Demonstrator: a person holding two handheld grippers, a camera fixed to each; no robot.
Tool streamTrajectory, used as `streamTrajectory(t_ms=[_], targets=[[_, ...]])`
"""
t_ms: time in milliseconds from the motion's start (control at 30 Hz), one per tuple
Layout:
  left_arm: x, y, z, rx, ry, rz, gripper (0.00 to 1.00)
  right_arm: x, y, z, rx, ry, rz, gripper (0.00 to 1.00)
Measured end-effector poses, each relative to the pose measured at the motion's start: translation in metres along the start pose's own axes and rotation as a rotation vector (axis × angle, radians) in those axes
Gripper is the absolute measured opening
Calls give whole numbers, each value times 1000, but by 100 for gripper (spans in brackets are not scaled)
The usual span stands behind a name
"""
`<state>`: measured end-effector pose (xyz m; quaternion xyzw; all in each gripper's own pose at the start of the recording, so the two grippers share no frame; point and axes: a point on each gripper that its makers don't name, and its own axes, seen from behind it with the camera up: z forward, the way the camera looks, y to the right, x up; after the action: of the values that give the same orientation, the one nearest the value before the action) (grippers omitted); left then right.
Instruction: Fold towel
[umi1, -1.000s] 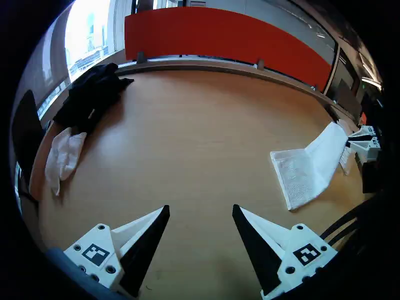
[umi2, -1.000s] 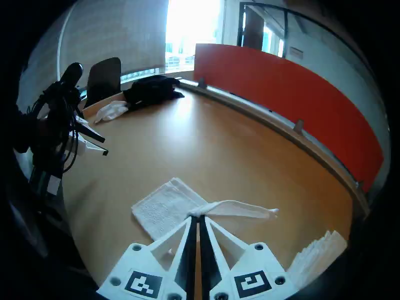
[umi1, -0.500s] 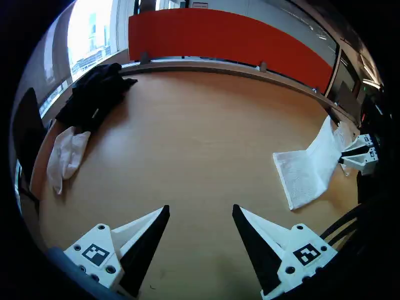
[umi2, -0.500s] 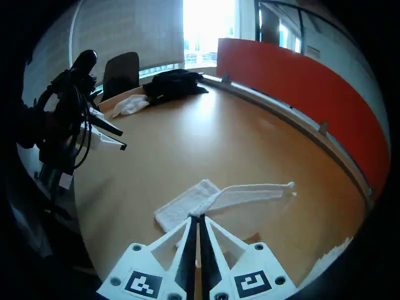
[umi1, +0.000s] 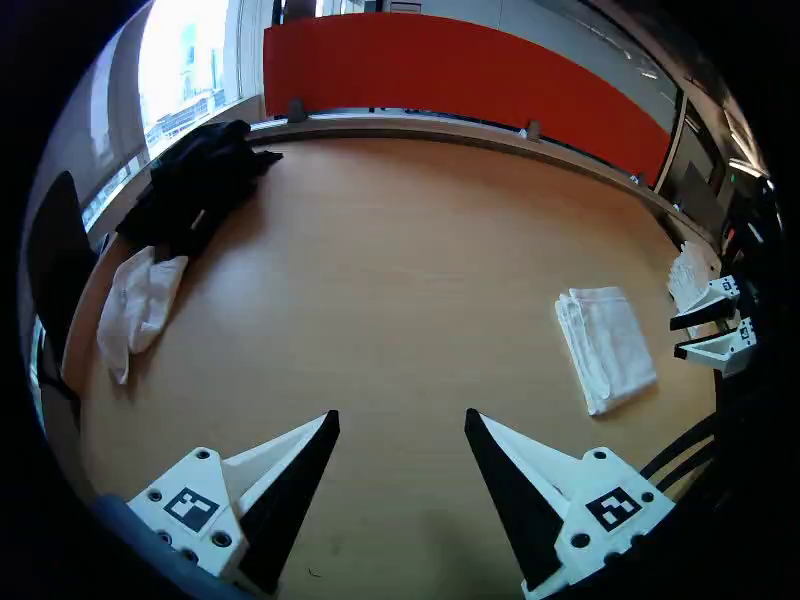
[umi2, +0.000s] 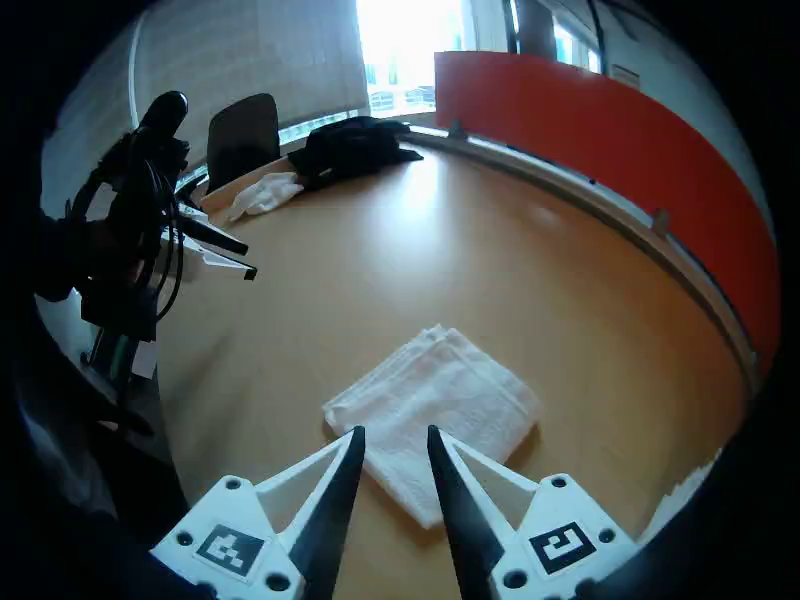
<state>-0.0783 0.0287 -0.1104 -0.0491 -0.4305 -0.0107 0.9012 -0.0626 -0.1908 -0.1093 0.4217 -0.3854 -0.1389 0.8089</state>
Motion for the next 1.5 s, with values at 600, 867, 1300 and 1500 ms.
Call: streamTrajectory(t_ms=[600,867,1300,1500], targets=[[4,0,-1,2,7,-2,93,-42,17,-1,-49,-76,21,74],[5,-1,-1,3,8,-3,93,-62,22,3,-58,-117,25,74],[3,-1,-1,3,7,-4,93,-99,26,4,-71,-202,17,69],[4,-1,-1,1,9,-3,93,-105,29,4,-78,-219,19,56]])
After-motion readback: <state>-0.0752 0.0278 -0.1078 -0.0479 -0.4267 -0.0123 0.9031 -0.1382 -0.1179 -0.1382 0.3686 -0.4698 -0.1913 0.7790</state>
